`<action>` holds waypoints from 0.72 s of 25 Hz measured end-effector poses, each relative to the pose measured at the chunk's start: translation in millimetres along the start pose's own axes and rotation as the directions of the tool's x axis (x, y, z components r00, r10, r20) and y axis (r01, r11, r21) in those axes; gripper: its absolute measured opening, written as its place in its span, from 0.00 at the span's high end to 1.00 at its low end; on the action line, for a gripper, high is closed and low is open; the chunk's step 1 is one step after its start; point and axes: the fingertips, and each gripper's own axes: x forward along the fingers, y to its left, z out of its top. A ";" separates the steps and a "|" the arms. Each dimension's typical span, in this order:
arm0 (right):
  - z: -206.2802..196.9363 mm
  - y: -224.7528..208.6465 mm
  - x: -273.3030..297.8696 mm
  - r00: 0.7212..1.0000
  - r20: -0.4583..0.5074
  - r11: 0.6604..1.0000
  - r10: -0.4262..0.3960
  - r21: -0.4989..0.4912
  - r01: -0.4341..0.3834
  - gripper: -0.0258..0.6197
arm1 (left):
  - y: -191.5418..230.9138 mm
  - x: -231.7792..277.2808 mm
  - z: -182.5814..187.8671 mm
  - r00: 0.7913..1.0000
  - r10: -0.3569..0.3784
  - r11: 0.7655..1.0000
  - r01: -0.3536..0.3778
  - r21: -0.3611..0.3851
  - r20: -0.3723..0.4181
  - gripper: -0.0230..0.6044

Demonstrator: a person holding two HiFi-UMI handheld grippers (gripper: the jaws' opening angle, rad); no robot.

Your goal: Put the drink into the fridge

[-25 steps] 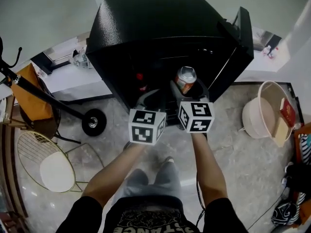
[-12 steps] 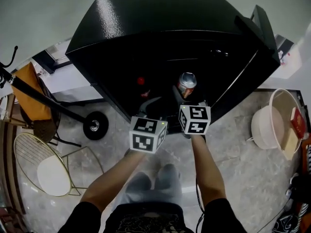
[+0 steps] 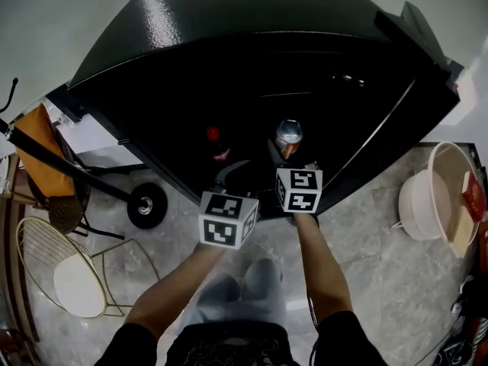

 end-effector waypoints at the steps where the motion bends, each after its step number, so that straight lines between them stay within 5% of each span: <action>1: -2.7 0.7 2.0 1.000 -0.003 1.000 0.000 -0.004 0.000 0.45 | 0.4 1.0 -0.7 1.000 0.001 1.000 -0.001 0.001 0.002 0.96; 18: -27.0 -0.6 19.4 0.998 -0.002 0.998 -0.056 -0.020 0.056 0.45 | 13.5 6.4 -22.8 1.000 0.009 1.000 -0.010 -0.016 -0.012 0.96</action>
